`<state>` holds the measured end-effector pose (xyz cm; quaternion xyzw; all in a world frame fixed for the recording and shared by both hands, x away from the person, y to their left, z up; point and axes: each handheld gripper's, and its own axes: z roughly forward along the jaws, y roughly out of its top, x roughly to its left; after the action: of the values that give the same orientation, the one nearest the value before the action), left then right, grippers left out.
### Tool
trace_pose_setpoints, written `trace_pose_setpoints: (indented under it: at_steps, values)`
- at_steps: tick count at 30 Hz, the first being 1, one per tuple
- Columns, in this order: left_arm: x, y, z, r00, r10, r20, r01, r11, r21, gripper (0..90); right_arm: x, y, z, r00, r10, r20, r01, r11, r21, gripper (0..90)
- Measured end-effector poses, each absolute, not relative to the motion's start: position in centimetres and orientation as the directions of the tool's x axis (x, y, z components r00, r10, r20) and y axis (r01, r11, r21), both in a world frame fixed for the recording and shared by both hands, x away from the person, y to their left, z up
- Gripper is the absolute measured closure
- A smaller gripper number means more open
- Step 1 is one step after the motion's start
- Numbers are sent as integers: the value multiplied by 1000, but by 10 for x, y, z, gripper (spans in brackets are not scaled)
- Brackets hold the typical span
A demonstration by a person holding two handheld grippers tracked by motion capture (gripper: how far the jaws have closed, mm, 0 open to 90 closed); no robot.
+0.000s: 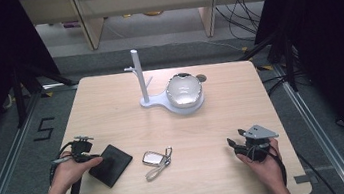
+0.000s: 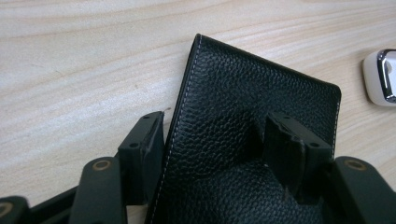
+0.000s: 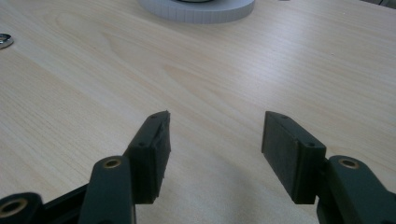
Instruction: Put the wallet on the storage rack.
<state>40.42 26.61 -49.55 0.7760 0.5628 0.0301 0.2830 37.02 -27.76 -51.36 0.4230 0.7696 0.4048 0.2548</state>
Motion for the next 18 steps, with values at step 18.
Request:
trace_pose_setpoints:
  at_steps: [18]
  values:
    - [400, 271, -491, 426, 891, -160, 794, -283, 538, 726, 372, -278, -514, -520, 851, -78, 425, 336, 840, 431]
